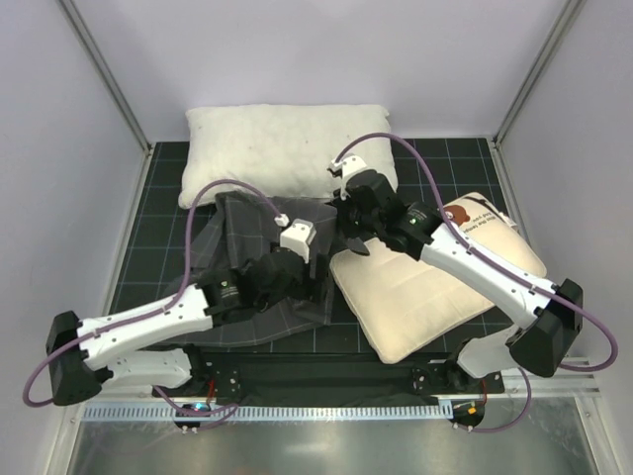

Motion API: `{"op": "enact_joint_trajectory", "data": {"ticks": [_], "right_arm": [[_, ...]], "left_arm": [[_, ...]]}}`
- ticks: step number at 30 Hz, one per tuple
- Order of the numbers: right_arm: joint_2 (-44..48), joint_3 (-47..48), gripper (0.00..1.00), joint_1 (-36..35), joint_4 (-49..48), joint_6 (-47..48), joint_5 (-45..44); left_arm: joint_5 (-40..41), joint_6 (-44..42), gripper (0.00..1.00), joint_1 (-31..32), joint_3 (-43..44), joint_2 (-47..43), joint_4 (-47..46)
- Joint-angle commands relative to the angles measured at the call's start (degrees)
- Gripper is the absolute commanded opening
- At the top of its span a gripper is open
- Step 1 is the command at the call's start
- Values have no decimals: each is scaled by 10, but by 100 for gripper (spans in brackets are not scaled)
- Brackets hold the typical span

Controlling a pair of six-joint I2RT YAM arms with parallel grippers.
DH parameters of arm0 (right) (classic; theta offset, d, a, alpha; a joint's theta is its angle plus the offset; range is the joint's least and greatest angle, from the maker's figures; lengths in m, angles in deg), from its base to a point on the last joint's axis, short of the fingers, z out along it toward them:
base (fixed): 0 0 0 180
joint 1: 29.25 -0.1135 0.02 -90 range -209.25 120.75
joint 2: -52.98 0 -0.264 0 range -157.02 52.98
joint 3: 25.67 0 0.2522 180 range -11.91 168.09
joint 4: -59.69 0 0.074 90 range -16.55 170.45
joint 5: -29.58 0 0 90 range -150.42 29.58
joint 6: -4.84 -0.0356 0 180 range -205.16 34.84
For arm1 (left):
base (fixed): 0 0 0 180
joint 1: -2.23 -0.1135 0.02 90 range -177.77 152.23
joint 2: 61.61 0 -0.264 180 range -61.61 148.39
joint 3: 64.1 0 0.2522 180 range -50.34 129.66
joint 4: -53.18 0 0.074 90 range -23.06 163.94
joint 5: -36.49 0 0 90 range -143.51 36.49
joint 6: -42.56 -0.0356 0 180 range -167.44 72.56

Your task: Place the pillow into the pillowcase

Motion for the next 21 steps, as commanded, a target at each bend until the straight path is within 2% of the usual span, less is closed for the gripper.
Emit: {"op": "enact_joint_trajectory", "data": {"ticks": [1, 7, 9, 11, 12, 14, 15, 17, 20, 21], "right_arm": [[70, -30, 5, 0, -4, -25, 16], [123, -66, 5, 0, -16, -46, 23], [141, -77, 5, 0, -31, -52, 32], [154, -92, 5, 0, -44, -58, 36], [165, -97, 5, 0, -55, -60, 34], [173, -108, 4, 0, -62, -66, 5], [179, -112, 4, 0, -64, -71, -7], [184, -119, 4, 0, -69, -78, -39], [193, -127, 4, 0, -80, -84, -52], [194, -127, 4, 0, -81, -87, -49]], "left_arm": [[30, 1, 83, 0, -3, 33, -29], [168, 19, 89, -2, -5, 123, -33], [165, 18, 88, -13, 6, 152, -37], [116, 7, 81, -29, 7, 165, -52], [105, 0, 71, -31, 1, 172, -60], [111, -16, 56, -33, -6, 175, -51], [130, -16, 38, -33, -7, 173, -34], [196, 9, 15, -33, -8, 159, 33], [218, 63, 6, -33, -28, 87, 111], [209, 68, 0, -32, -34, 53, 121]]}}
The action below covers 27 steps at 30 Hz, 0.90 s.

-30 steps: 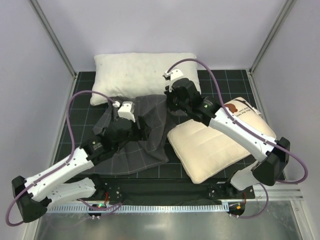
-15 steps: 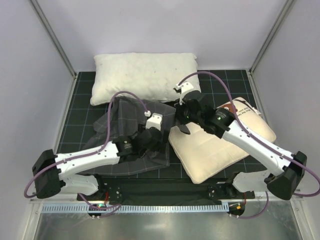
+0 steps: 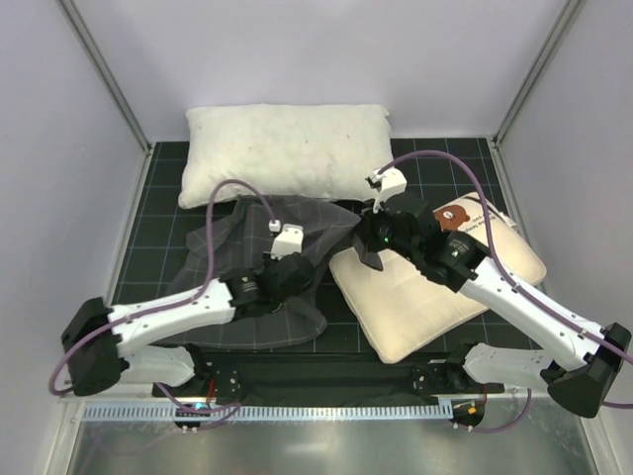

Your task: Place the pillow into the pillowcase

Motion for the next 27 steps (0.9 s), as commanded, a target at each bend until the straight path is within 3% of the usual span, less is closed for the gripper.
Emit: {"op": "enact_joint_trajectory", "data": {"ticks": [1, 6, 9, 11, 16, 18, 24, 26, 27], "right_arm": [[19, 3, 4, 0, -48, -17, -30], [-5, 36, 4, -1, 8, 1, 56], [-19, 38, 4, -1, 36, 15, 51], [-34, 39, 4, 0, 51, 22, 32], [-70, 53, 4, 3, 92, 29, -31], [-72, 46, 4, 20, 90, 29, -38], [-56, -30, 5, 98, -23, 34, 45], [-60, -50, 11, 122, -50, 31, 55], [-64, -52, 29, 126, -53, 26, 50]], "left_arm": [[39, 45, 0, -1, -24, -144, 91], [-86, 2, 0, 0, 27, -306, 189], [-122, -29, 0, 0, 117, -278, 284], [-191, -60, 0, 0, 142, -233, 327], [-406, -99, 1, -4, 87, -192, 186], [-447, -94, 2, -13, 54, -179, 143], [-594, -22, 3, -148, -41, -142, -23], [-597, 17, 6, -217, -76, -139, -47], [-593, 30, 6, -237, -90, -139, -72]]}}
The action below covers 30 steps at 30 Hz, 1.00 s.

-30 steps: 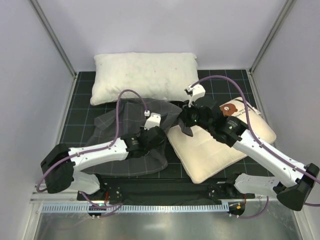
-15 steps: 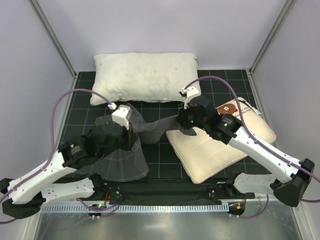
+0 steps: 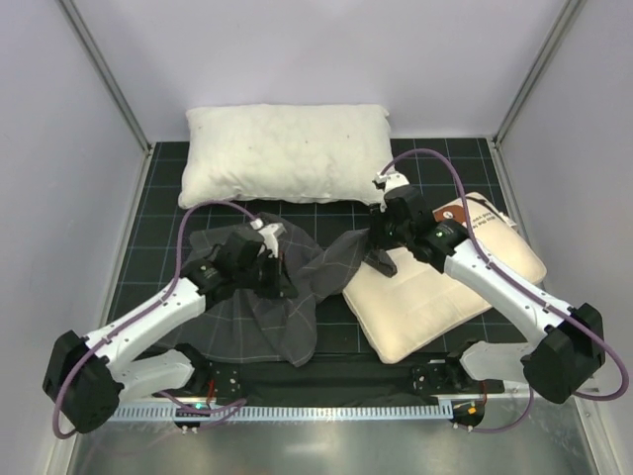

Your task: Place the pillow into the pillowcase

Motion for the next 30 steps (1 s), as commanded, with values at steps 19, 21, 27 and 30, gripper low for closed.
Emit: {"op": "enact_joint_trajectory", "data": {"ticks": [19, 21, 27, 30], "right_arm": [[146, -78, 64, 44, -84, 27, 39], [161, -76, 60, 44, -83, 25, 77], [155, -89, 60, 44, -113, 39, 268], [97, -81, 54, 44, -129, 34, 318]], "left_arm": [[55, 57, 14, -166, -47, 207, -230], [75, 51, 15, -166, -35, 229, -228], [96, 36, 15, -165, -15, 269, -227], [102, 27, 14, -166, -13, 269, -218]]}}
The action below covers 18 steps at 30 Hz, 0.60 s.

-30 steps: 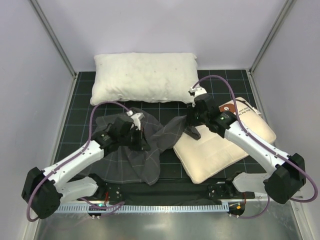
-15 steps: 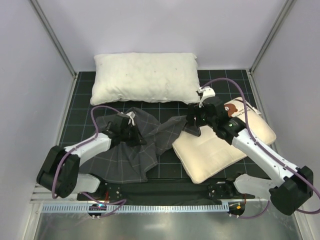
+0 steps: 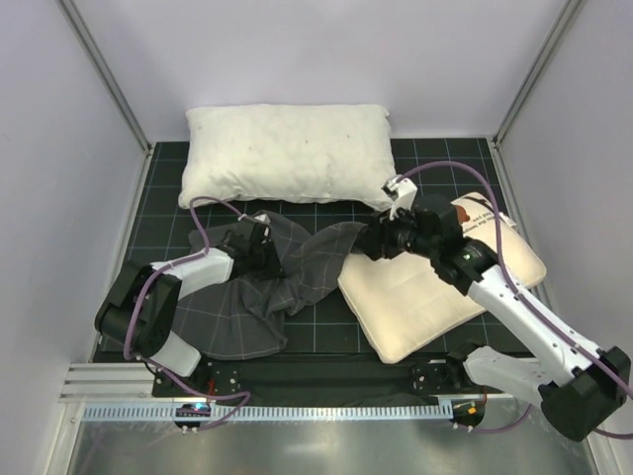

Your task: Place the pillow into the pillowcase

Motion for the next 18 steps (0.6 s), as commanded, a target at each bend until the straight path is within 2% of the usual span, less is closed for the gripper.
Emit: {"op": "enact_joint_trajectory", "data": {"ticks": [1, 6, 12, 18], "right_arm": [[-60, 7, 53, 1, -32, 6, 111], [-148, 8, 50, 1, -63, -11, 131], [-209, 22, 47, 1, -70, -36, 59], [-259, 35, 43, 2, -118, -65, 92]], "left_arm": [[27, -27, 15, -3, 17, 2, -9], [36, -34, 15, -2, 17, -8, 5], [55, -39, 15, -2, 13, -20, 16], [67, -40, 15, 10, 14, -20, 19]]}}
